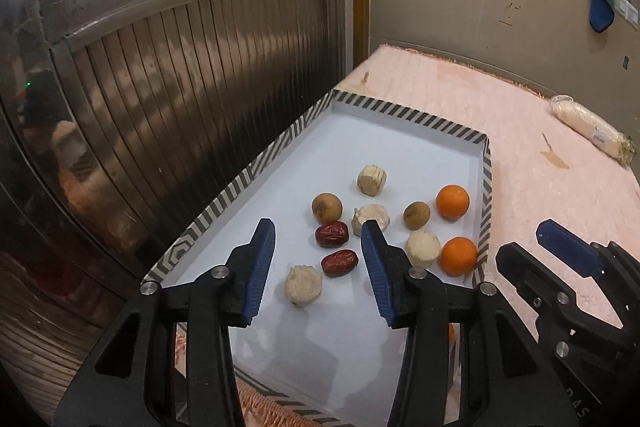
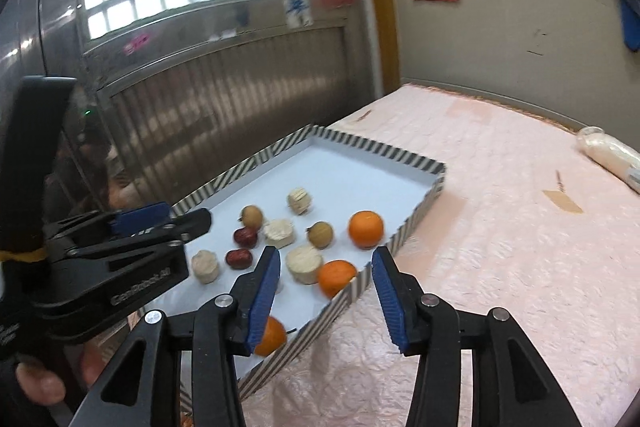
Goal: Organize fruits
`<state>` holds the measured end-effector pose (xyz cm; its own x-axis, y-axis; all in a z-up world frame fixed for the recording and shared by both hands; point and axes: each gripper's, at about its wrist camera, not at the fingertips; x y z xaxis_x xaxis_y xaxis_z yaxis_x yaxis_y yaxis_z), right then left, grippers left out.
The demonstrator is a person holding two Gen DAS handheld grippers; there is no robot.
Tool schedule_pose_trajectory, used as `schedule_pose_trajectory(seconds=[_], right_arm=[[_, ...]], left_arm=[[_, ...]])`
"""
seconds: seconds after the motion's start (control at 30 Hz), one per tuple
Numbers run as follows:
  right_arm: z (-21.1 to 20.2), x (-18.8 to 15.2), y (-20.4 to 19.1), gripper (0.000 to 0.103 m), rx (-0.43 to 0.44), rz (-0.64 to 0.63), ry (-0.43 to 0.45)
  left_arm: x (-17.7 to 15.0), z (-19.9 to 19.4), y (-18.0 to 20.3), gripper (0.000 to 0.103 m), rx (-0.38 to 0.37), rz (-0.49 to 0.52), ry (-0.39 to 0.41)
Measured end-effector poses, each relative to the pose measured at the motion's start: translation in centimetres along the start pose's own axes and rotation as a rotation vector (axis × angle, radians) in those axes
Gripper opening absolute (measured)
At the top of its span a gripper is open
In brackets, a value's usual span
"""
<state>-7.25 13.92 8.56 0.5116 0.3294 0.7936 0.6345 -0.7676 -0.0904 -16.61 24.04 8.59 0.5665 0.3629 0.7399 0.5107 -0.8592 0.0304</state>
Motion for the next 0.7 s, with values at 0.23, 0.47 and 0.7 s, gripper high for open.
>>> schedule_pose_trajectory(seconds=[0.23,0.47,0.7], right_arm=[[-0.4,-0.02,0.0,0.047,-0.022,0.008,0.023],[-0.51,-0.06,0.21,0.048,-0.011,0.027,0.026],[-0.34,-0.01,-0.01,0.049,-0.009,0.021,0.022]], left_arm=[[-0.44,-0.89,-0.04,0.045,-0.012,-0.011,0.043],[-0.51,-0.87,-0.18,0.045,-0.033,-0.027,0.041],[-0.62,-0.81,-0.07,0.045,-0.03,-0.021,0.037]])
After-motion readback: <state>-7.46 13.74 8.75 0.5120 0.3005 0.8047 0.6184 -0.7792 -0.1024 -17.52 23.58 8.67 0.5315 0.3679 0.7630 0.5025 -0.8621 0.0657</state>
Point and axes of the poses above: each gripper's, at about its wrist camera, not at the fingertips, and z roughly the way its jaws point, y to its right, x to its top, and after that the axes turned 6 degrees about -z, right-handed
